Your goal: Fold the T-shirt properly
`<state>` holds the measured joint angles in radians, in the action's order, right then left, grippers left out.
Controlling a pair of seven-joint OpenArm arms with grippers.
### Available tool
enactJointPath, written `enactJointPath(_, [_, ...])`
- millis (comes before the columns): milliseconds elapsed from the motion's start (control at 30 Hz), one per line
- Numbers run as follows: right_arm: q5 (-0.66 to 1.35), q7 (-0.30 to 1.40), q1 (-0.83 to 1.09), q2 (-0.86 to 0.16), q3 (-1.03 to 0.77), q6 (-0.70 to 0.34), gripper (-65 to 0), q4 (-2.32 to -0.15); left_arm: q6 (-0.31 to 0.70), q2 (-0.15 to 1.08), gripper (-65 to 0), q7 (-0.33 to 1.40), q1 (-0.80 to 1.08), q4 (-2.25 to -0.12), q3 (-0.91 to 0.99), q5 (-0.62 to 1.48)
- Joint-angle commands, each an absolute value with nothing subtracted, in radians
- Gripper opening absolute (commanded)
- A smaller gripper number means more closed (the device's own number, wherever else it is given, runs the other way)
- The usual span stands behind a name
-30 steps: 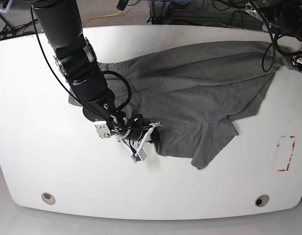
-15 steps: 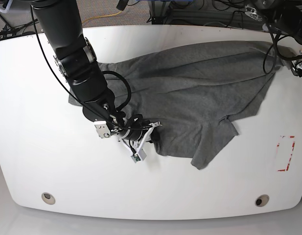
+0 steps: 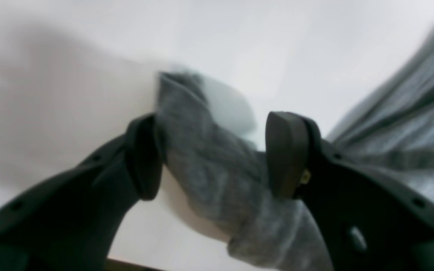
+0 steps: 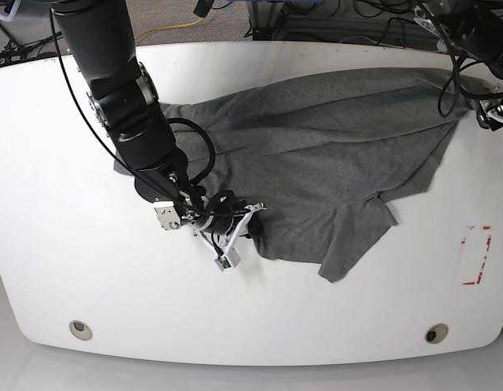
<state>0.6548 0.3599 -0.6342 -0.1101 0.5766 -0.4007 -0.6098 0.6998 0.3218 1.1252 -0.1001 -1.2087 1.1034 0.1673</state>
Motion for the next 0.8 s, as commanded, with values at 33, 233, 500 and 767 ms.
enactJointPath(33, [0.656, 0.360, -0.664, -0.113, 0.573, -0.401, -62.3, -0.622, 0.698, 0.348, -26.9, 1.142, -0.105, -1.175, 1.102, 0.151])
enactJointPath(233, [0.657, 0.360, -0.664, -0.113, 0.573, -0.401, -62.5, -0.622, 0.698, 0.351, -36.5, 1.139, -0.099, -1.176, 1.101, 0.151])
enactJointPath(500, [0.657, 0.358, -0.667, -0.113, 0.573, -0.401, -64.7, -0.624, 0.698, 0.351, -60.1, 1.093, -0.105, -1.178, 1.101, 0.111])
enactJointPath(767, [0.659, 0.360, -0.690, -0.163, 0.572, -0.400, -65.0, -0.702, 0.698, 0.343, -60.3, 1.106, -0.110, -1.357, 1.090, 0.107])
